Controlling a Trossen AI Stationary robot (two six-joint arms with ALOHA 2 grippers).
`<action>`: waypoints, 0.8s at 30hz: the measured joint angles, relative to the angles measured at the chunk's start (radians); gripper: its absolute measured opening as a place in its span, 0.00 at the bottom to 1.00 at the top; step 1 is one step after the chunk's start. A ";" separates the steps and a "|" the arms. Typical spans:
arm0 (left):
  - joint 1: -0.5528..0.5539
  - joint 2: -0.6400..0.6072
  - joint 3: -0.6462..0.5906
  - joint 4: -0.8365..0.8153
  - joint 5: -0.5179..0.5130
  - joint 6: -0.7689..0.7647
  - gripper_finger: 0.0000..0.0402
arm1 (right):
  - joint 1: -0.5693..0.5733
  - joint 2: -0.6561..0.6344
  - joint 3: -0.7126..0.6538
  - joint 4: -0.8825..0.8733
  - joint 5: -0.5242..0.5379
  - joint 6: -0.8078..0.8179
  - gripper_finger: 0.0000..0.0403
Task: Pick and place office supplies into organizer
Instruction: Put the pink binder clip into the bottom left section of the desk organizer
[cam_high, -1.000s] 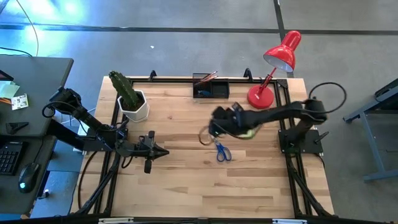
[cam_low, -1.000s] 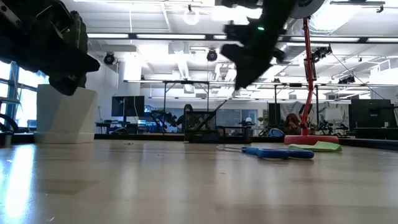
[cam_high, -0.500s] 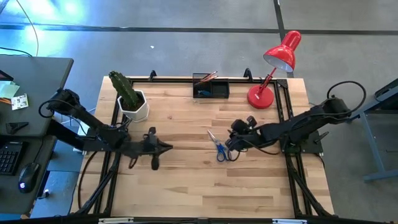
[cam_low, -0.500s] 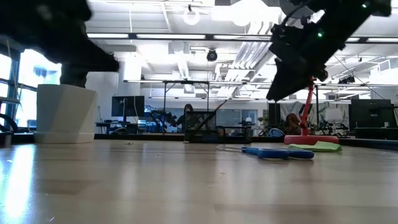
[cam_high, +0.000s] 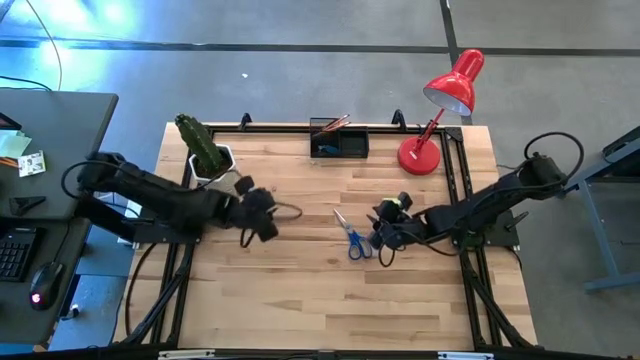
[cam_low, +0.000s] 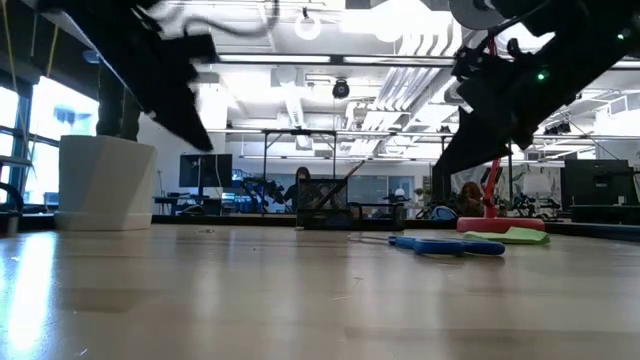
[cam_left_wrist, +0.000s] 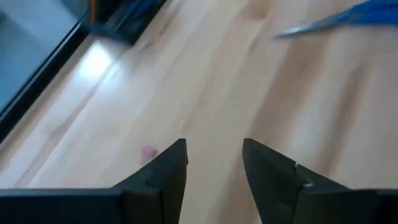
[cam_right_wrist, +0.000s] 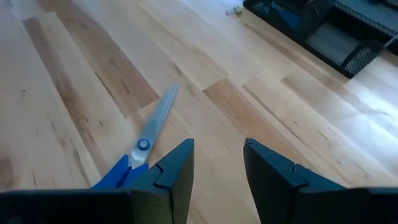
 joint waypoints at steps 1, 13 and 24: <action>0.031 0.014 0.002 0.002 0.024 0.019 0.37 | 0.006 0.000 -0.007 0.013 0.010 -0.010 0.33; 0.288 0.138 0.001 0.040 0.150 0.482 0.37 | 0.073 0.000 -0.071 0.128 0.049 -0.042 0.33; 0.531 0.197 0.001 0.218 0.460 0.488 0.37 | 0.073 0.000 -0.075 0.170 0.052 -0.113 0.33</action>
